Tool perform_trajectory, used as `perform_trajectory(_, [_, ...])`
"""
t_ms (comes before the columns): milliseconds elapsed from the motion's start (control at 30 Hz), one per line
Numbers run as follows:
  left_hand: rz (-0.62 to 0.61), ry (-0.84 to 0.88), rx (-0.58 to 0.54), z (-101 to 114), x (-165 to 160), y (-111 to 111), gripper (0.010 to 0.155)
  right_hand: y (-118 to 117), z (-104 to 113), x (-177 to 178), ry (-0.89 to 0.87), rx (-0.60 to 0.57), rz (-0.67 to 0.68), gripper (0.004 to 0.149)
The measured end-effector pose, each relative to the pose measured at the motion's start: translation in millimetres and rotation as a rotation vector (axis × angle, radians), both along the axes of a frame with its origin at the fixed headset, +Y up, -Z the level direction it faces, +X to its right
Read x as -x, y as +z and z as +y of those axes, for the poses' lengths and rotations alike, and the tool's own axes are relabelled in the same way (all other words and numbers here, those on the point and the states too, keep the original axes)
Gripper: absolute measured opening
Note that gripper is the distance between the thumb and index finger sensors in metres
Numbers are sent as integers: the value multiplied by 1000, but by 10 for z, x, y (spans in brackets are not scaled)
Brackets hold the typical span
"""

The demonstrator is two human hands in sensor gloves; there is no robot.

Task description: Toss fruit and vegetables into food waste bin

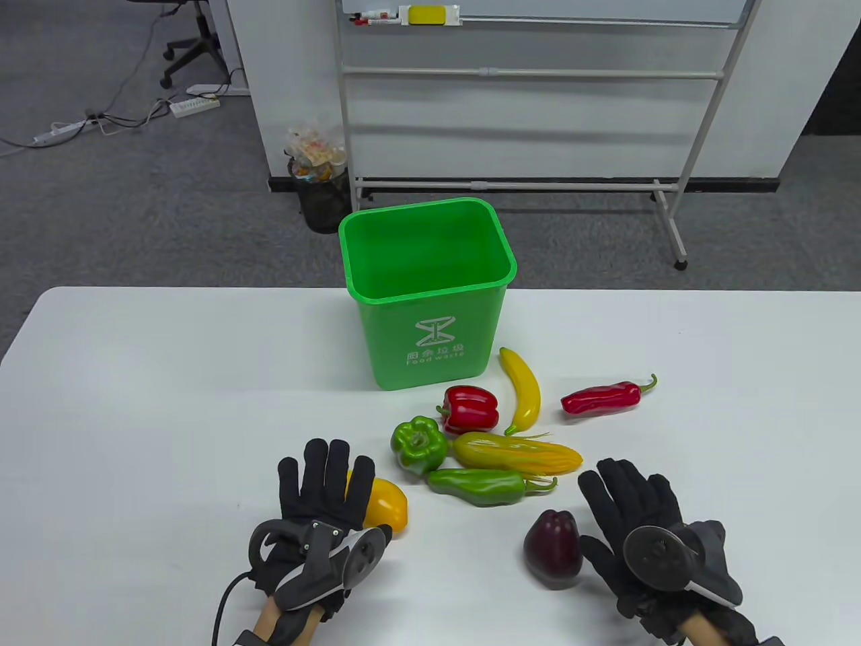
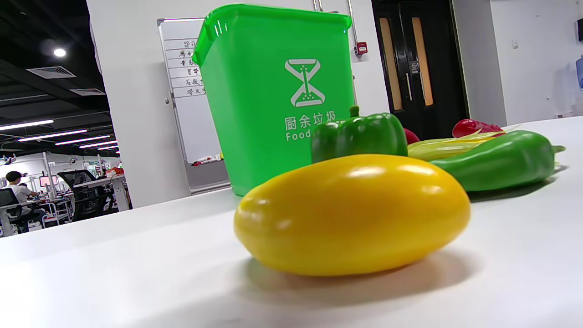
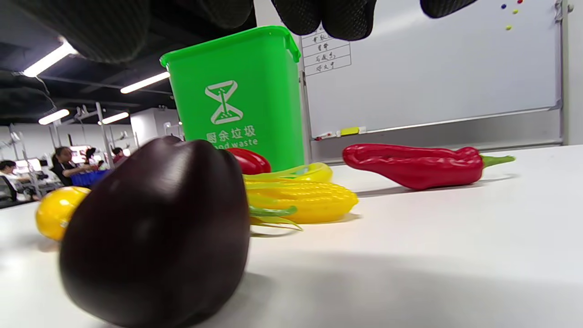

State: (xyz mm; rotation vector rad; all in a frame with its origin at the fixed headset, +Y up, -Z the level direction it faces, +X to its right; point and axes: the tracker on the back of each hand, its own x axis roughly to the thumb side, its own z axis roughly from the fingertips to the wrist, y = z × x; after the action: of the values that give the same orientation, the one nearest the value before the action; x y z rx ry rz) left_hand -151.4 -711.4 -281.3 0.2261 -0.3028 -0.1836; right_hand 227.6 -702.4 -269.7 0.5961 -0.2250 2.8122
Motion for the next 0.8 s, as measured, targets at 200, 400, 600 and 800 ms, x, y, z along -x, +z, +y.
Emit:
perform_trajectory(200, [3,0,8,-4,13,-11,93,-24,-99,150,-179,183,153,81])
perform_trajectory(400, [3,-2,11,-2,33,-14,93,-96,-345,287,-41,265,197,95])
perform_trajectory(600, [2,11,13,-9,44,-15,92,-22,-543,482,269,136,217,99])
perform_trajectory(800, [-3,6,21,-25,46,-23,92,-50,-597,541,310,68,197,101])
